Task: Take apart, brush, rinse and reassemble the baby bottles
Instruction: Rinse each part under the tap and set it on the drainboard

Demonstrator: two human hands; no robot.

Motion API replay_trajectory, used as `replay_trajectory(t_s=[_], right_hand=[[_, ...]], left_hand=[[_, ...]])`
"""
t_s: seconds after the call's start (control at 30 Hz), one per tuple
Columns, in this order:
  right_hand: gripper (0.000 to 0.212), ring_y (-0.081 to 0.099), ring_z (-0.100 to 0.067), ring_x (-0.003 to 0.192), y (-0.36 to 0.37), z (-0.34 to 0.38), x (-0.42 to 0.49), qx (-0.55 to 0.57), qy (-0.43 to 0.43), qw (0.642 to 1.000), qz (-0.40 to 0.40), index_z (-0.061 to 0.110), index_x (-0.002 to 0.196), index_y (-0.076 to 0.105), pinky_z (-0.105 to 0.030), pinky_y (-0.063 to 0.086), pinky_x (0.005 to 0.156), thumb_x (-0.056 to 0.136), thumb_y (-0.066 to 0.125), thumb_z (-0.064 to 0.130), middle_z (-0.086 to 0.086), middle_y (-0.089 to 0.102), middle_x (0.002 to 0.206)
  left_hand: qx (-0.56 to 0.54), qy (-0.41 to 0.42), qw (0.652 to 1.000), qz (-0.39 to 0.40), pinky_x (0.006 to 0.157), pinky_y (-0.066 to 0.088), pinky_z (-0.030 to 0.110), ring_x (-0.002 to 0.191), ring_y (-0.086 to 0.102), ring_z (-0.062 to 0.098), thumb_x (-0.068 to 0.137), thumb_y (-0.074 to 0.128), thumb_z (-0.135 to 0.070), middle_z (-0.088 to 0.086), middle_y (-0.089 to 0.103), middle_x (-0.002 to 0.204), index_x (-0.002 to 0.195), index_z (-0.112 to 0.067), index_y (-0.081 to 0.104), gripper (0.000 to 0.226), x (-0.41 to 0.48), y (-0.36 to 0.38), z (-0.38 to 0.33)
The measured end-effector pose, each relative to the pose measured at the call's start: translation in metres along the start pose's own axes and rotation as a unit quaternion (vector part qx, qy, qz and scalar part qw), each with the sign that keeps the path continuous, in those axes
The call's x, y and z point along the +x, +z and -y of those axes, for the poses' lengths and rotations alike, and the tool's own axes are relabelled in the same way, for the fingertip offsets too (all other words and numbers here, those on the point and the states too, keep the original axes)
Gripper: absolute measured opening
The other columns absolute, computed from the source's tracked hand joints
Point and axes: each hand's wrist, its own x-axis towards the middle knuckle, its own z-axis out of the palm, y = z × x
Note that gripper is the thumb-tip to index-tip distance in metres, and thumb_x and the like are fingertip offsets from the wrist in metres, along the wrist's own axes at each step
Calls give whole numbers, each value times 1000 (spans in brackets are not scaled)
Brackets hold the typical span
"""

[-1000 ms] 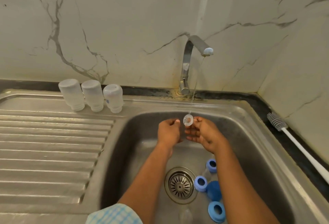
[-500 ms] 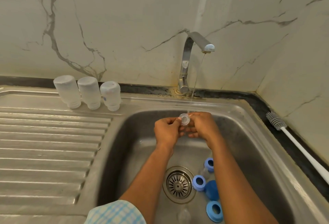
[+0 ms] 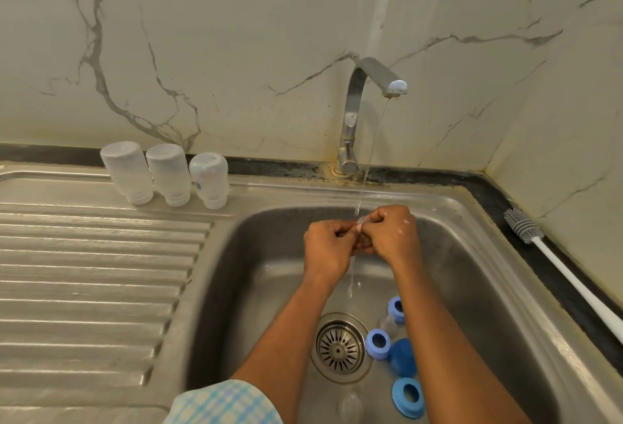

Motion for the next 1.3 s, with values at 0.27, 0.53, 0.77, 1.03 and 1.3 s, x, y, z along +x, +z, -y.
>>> replay_trajectory(t_s=[0.27,0.53,0.77,1.03,1.3], right_hand=[[20,70,-22,64,3,0,4,-67,-30,997,18,6,70,68,-43,61,65,89,71,13,-10,70,68],[29,70,-23,89,-2,2,-1,74,-14,991,108,3,122,63,-25,61,65,93,61,0,-13,68,109],[7,71,-18,62,0,-3,4,19,-12,1000,16,3,78,70,-28,60,54,83,72,0,-15,72,77],[22,69,-22,56,7,-5,7,-64,-15,997,-37,11,63,64,-45,61,60,79,79,12,-8,68,61],[13,68,-16,74,0,2,4,-47,-62,997,28,11,96,71,-34,60,70,88,65,2,-4,69,82]], left_hand=[[56,14,998,-39,71,61,45,69,72,20,93,67,-13,0,73,69,81,-15,79,17,6,-1,7],[16,-10,1000,-25,78,62,43,76,74,19,94,65,-9,3,76,78,91,-13,78,14,6,-3,8],[7,1,1000,-13,78,62,43,76,74,21,93,65,-6,5,76,77,90,-12,79,16,1,0,2],[37,9,999,-38,76,61,43,73,73,17,92,67,-10,1,75,73,87,-15,79,14,5,-1,6],[9,-23,998,-57,79,61,42,76,73,19,93,64,-6,2,75,75,80,-23,75,24,6,-4,7]])
